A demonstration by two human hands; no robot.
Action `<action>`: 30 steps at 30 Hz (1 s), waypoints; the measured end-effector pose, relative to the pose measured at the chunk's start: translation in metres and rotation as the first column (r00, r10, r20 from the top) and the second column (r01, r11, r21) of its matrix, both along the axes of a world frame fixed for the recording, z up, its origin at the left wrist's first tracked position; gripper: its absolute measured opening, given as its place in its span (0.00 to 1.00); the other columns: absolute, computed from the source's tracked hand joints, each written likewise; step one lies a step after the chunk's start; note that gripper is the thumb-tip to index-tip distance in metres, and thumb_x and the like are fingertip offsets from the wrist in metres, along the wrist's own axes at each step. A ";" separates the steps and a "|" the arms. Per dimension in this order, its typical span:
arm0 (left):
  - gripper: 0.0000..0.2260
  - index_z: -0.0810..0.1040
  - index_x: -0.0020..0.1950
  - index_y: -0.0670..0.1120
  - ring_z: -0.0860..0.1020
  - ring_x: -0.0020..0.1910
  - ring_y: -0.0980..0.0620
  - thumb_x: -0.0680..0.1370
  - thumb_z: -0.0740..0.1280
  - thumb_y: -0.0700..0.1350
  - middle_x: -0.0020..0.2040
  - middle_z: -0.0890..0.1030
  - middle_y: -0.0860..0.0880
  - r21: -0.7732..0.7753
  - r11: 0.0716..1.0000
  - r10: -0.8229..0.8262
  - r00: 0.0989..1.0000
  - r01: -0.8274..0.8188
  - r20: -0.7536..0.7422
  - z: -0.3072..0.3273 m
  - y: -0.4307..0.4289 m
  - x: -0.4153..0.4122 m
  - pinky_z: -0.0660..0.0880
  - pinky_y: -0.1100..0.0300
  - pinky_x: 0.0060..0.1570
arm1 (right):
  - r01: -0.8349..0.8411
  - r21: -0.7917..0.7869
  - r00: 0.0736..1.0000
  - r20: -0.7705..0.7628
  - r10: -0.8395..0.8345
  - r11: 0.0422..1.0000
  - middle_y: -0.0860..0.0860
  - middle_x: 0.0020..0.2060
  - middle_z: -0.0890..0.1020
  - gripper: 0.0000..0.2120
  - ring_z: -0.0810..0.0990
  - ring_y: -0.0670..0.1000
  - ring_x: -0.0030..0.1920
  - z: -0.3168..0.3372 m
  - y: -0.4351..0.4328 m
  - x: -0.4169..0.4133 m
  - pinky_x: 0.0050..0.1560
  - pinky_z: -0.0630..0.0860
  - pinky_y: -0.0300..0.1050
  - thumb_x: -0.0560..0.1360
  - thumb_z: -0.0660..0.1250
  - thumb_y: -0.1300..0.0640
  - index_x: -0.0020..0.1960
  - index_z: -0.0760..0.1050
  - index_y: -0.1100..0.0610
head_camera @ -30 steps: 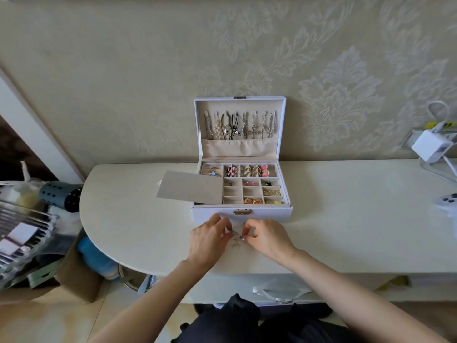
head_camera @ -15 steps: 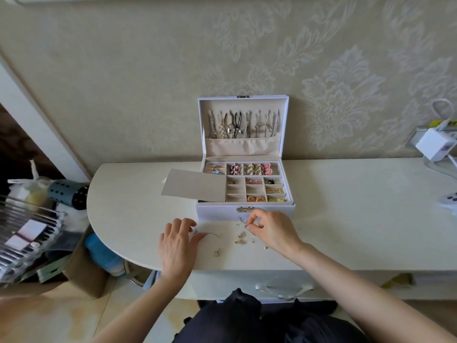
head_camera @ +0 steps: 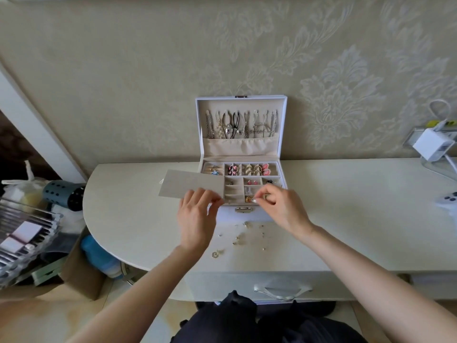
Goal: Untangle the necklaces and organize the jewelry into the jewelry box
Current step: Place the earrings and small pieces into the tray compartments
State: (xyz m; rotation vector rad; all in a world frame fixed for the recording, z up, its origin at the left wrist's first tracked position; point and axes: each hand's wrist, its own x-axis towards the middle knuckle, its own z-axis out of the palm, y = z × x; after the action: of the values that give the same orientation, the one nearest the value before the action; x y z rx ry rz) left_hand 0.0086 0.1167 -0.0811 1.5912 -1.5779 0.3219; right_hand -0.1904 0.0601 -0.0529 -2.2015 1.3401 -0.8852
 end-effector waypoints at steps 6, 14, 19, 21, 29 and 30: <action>0.06 0.78 0.38 0.47 0.75 0.39 0.46 0.72 0.70 0.48 0.37 0.80 0.51 0.081 0.996 -0.032 0.997 0.038 -0.070 0.016 -0.052 -0.022 0.71 0.54 0.37 | 0.098 -0.043 0.995 0.021 -0.097 0.994 0.36 0.20 0.72 0.04 0.69 0.45 0.23 0.005 -0.028 -0.018 0.27 0.59 0.33 0.74 0.68 0.57 0.41 0.77 0.55; 0.06 0.79 0.38 0.47 0.75 0.41 0.46 0.71 0.73 0.47 0.37 0.81 0.51 0.229 0.973 -0.019 0.997 0.036 -0.078 0.007 -0.085 -0.041 0.69 0.54 0.39 | 0.148 -0.005 0.988 0.053 -0.147 0.989 0.41 0.16 0.70 0.06 0.69 0.44 0.22 0.003 -0.047 -0.027 0.27 0.62 0.36 0.74 0.69 0.54 0.40 0.75 0.51; 0.06 0.83 0.45 0.47 0.73 0.49 0.46 0.73 0.71 0.49 0.45 0.81 0.49 0.359 0.932 -0.059 0.998 0.045 0.028 0.006 -0.086 -0.043 0.66 0.55 0.46 | 0.139 0.020 0.988 0.063 -0.140 0.990 0.36 0.18 0.72 0.06 0.69 0.44 0.21 0.001 -0.053 -0.026 0.27 0.62 0.36 0.74 0.69 0.54 0.40 0.75 0.51; 0.08 0.83 0.49 0.48 0.72 0.52 0.47 0.75 0.69 0.50 0.47 0.80 0.49 0.419 0.907 -0.071 0.996 0.044 0.048 0.007 -0.086 -0.042 0.65 0.56 0.47 | 0.129 0.019 0.990 0.054 -0.130 0.991 0.41 0.20 0.74 0.04 0.71 0.46 0.22 0.002 -0.052 -0.022 0.28 0.65 0.38 0.74 0.69 0.54 0.41 0.77 0.53; 0.05 0.79 0.50 0.44 0.75 0.49 0.43 0.75 0.69 0.43 0.48 0.80 0.45 0.286 0.958 0.017 1.000 -0.009 -0.024 0.012 -0.078 -0.038 0.70 0.52 0.45 | 0.004 0.041 0.985 -0.170 0.003 0.999 0.49 0.26 0.78 0.03 0.70 0.47 0.27 0.006 -0.058 0.001 0.33 0.66 0.41 0.76 0.66 0.55 0.45 0.78 0.53; 0.06 0.79 0.51 0.43 0.75 0.49 0.43 0.75 0.68 0.41 0.48 0.79 0.45 0.283 0.959 0.026 0.999 -0.018 -0.026 0.012 -0.078 -0.037 0.70 0.52 0.44 | -0.007 0.039 0.980 -0.199 0.015 0.999 0.48 0.26 0.77 0.03 0.70 0.46 0.27 0.006 -0.059 0.003 0.32 0.66 0.40 0.76 0.66 0.56 0.46 0.78 0.53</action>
State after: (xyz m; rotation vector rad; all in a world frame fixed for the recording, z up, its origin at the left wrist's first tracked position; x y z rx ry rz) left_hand -0.0286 0.0389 -0.0690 1.8217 -1.6401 0.0853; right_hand -0.1870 0.0009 -0.0465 -2.3152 1.4198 -0.6433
